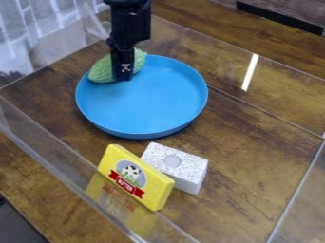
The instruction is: Put the green object in the blue tray
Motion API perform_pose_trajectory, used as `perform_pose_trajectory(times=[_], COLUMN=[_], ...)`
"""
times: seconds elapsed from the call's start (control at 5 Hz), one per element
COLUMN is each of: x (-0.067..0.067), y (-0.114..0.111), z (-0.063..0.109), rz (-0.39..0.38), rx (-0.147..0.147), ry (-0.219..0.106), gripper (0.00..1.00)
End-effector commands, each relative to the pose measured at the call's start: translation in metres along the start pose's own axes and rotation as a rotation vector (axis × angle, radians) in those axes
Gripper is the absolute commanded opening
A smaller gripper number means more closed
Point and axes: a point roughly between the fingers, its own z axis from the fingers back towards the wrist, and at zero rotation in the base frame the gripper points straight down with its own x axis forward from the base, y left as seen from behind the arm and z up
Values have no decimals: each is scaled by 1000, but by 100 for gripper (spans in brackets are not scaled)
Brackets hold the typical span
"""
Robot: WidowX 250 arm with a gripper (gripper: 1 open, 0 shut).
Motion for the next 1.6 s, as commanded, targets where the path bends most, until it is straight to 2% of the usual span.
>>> perform_pose_trajectory(times=[0.0,0.4,1.0,1.4], x=[-3,-15,-21,-22], y=[13,13,2,-8], z=[22,20,26,37], rz=[9,13,17,26], rx=[52,21,-10,-32], ry=[-34,-9,20,38], gripper=[0,0,0,0])
